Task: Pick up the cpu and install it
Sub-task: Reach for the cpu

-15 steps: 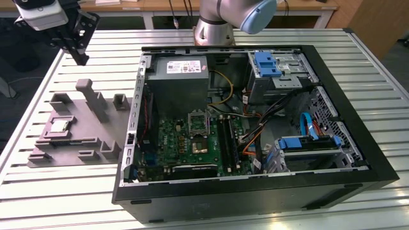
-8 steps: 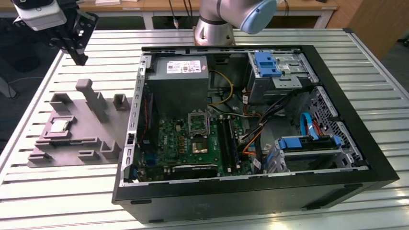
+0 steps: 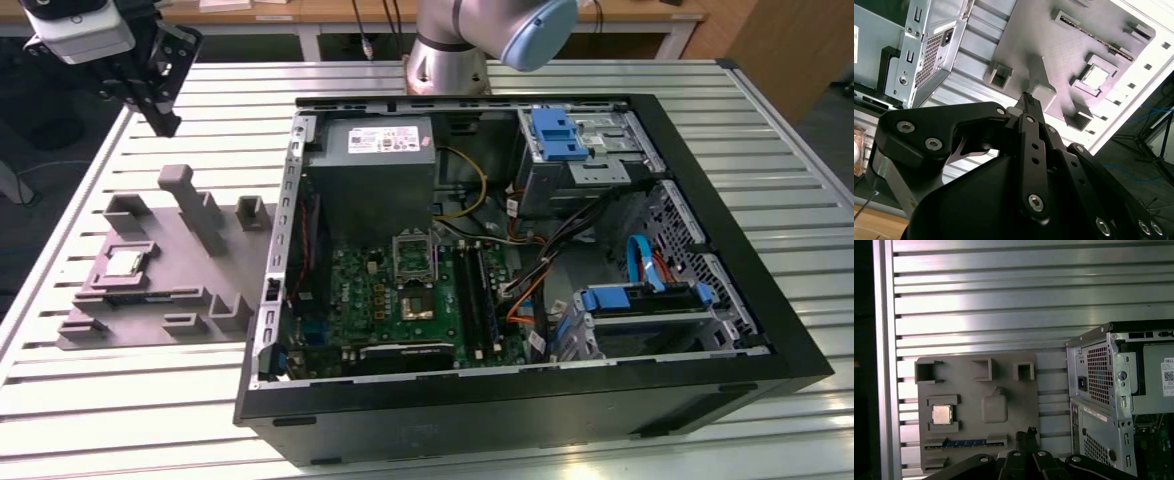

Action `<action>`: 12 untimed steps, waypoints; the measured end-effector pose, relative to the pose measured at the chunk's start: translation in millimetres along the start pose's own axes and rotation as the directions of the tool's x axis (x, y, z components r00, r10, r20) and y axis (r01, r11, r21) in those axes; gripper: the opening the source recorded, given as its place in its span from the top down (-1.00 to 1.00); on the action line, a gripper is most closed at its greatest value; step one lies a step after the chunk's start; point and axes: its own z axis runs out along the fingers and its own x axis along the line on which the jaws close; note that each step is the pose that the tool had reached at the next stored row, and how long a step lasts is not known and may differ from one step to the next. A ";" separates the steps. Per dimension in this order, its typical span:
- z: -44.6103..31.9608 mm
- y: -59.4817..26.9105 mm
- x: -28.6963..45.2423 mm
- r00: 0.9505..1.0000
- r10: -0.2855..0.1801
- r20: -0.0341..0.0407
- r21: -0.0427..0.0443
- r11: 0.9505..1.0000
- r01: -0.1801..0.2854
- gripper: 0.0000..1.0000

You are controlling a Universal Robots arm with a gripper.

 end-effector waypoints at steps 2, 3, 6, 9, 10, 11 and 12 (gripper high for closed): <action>0.0 0.0 0.5 1.000 0.000 0.000 0.000 1.000 0.000 0.79; 0.0 -0.1 0.7 1.000 0.000 0.000 0.000 1.000 0.000 0.79; 0.0 -0.1 1.5 1.000 0.000 0.000 0.000 1.000 0.000 0.79; 0.1 -0.2 2.3 1.000 0.000 0.000 0.000 1.000 0.000 0.79; 0.0 -0.2 2.6 1.000 0.000 0.000 0.000 1.000 0.000 0.79; 0.0 -0.2 2.9 1.000 0.000 0.000 0.000 1.000 0.000 0.79; 0.0 -0.2 3.2 1.000 0.000 0.000 0.000 1.000 0.000 0.79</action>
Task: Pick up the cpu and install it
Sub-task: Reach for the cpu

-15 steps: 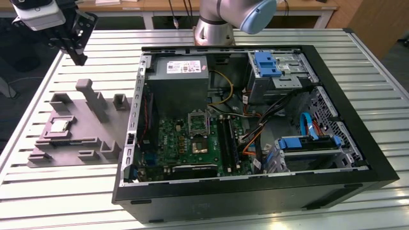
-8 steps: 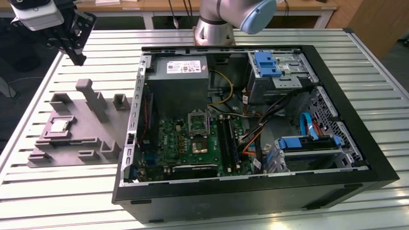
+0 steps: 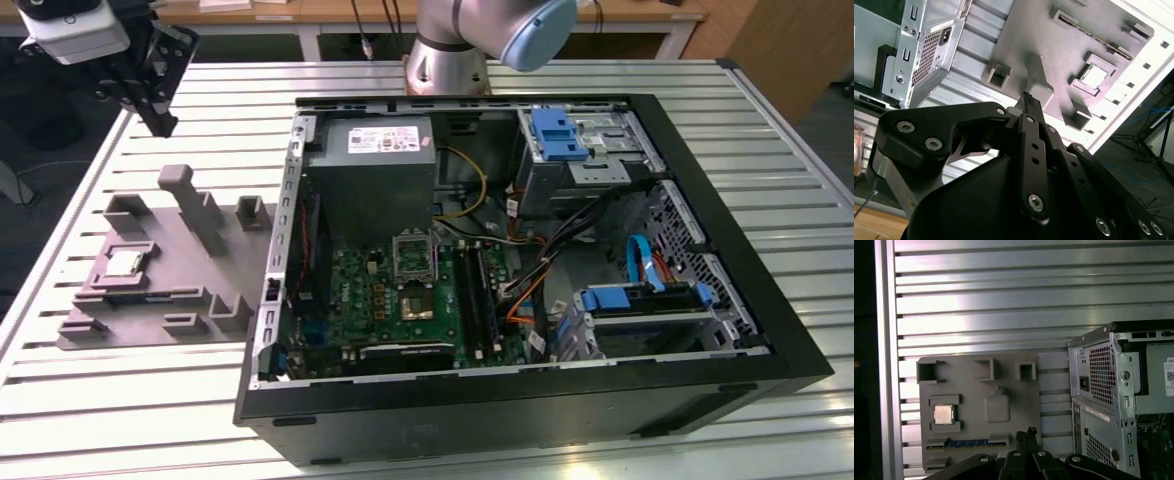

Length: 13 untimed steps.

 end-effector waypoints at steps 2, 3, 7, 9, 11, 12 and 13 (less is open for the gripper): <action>0.0 0.0 0.5 1.000 0.000 0.000 0.000 1.000 0.000 0.79; 0.1 -0.1 0.8 1.000 0.000 0.000 0.000 1.000 0.000 0.79; 0.1 -0.1 1.8 1.000 0.000 0.000 0.000 1.000 0.000 0.79; 0.1 -0.2 2.4 1.000 0.000 0.000 0.000 1.000 0.000 0.79; 0.1 -0.2 2.9 1.000 0.000 0.000 0.000 1.000 0.000 0.79; 0.1 -0.2 3.2 1.000 0.000 0.000 0.000 1.000 0.000 0.79; 0.1 -0.3 3.5 1.000 0.000 0.000 0.000 1.000 0.000 0.79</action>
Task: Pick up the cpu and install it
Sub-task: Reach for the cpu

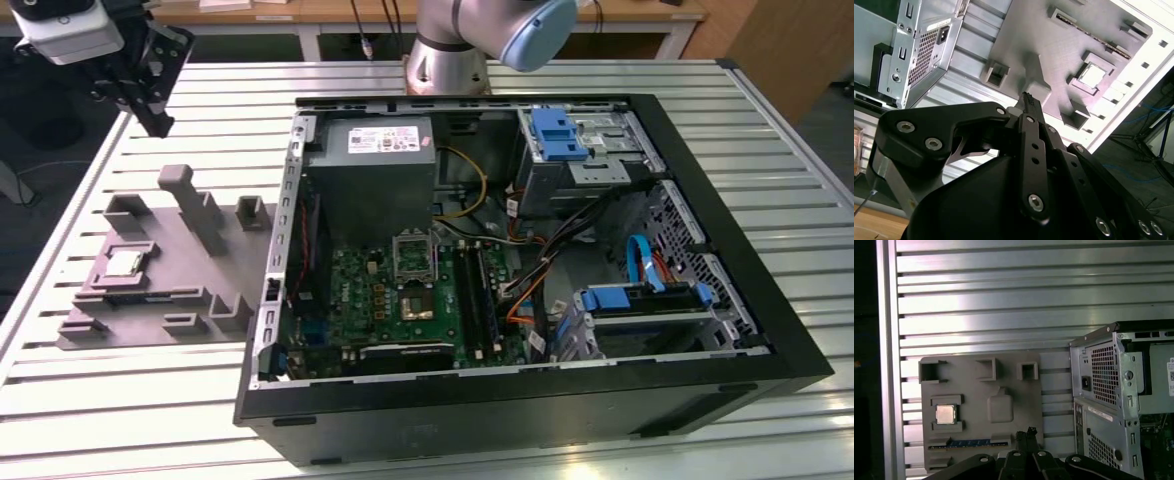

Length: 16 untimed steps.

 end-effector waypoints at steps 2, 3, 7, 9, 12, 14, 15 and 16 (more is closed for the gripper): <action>0.0 0.0 0.6 1.000 0.000 0.000 0.000 1.000 0.000 0.79; 0.0 -0.1 0.9 1.000 0.000 0.000 0.000 1.000 0.000 0.79; 0.1 -0.2 2.0 1.000 0.000 0.000 0.000 1.000 0.000 0.79; 0.1 -0.2 2.5 1.000 0.000 0.000 0.000 1.000 0.000 0.79; 0.1 -0.3 3.4 1.000 0.000 0.000 0.000 1.000 0.000 0.79; 0.1 -0.3 4.1 1.000 0.000 0.000 0.000 1.000 0.000 0.79; 0.1 -0.3 4.4 1.000 0.000 0.000 0.000 1.000 0.000 0.79; 0.1 -0.4 4.7 1.000 0.000 0.000 0.000 1.000 0.000 0.79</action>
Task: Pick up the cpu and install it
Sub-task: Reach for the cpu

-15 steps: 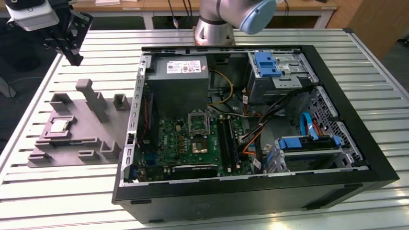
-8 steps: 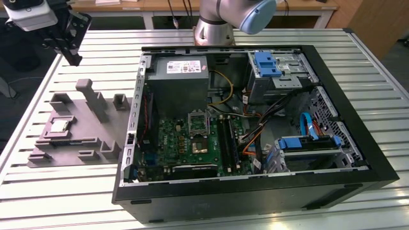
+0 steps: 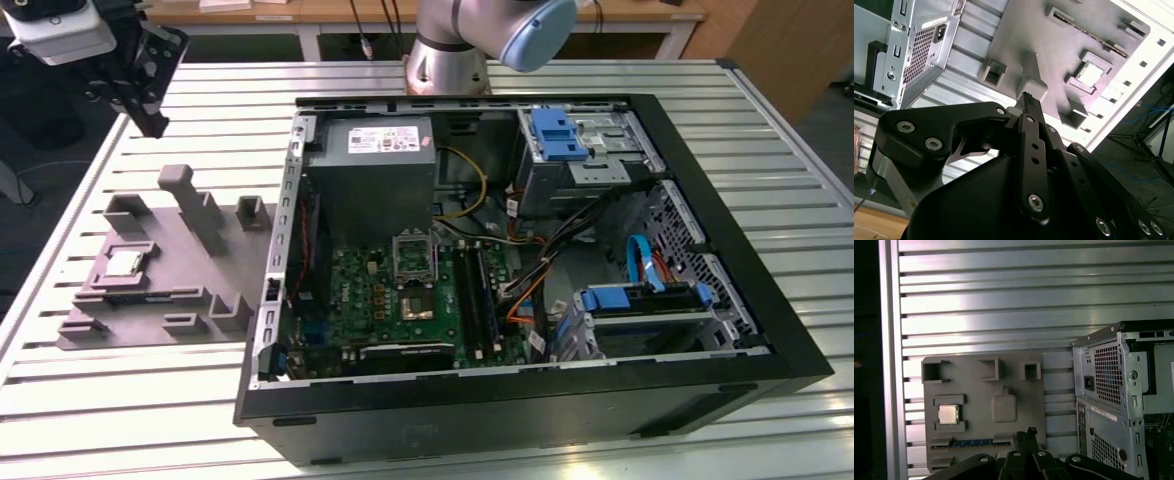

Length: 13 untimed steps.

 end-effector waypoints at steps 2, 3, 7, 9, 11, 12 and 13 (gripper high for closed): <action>0.0 -0.1 0.6 1.000 0.000 0.000 0.000 1.000 0.000 0.79; 0.0 -0.1 1.0 1.000 0.000 0.000 0.000 1.000 0.000 0.79; 0.1 -0.2 2.2 1.000 0.000 0.000 0.000 1.000 0.000 0.79; 0.1 -0.2 3.0 1.000 0.000 0.000 0.000 1.000 0.000 0.79; 0.1 -0.3 3.8 1.000 0.000 0.000 0.000 1.000 0.000 0.79; 0.1 -0.3 4.0 1.000 0.000 0.000 0.000 1.000 0.000 0.79; 0.1 -0.3 4.2 1.000 0.000 0.000 0.000 1.000 0.000 0.79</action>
